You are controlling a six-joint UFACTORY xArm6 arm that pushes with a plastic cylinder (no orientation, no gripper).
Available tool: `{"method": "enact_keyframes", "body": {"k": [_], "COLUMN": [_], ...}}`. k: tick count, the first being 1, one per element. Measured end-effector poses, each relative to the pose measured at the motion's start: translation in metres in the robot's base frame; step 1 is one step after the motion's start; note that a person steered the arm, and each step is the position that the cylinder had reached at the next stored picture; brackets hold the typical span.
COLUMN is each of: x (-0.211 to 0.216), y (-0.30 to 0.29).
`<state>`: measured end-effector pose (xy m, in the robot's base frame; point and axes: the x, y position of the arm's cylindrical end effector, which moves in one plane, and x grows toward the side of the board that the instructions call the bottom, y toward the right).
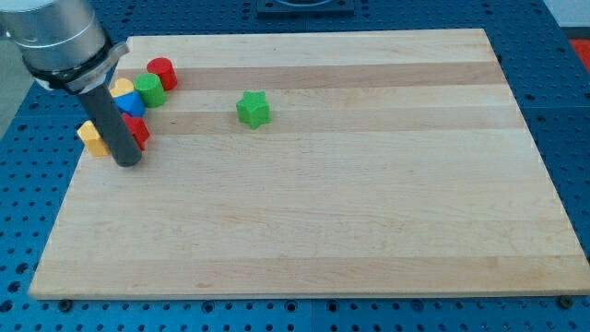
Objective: Move the group of blocks up a bit
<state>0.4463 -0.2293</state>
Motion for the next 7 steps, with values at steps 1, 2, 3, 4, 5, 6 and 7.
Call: {"method": "enact_keyframes", "body": {"k": [1,2,3,4,5,6,7], "x": [-0.005,0.033,0.054,0.052,0.035,-0.007,-0.02], "y": [0.0,-0.002,-0.071,-0.076,-0.076,-0.075,-0.076]}}
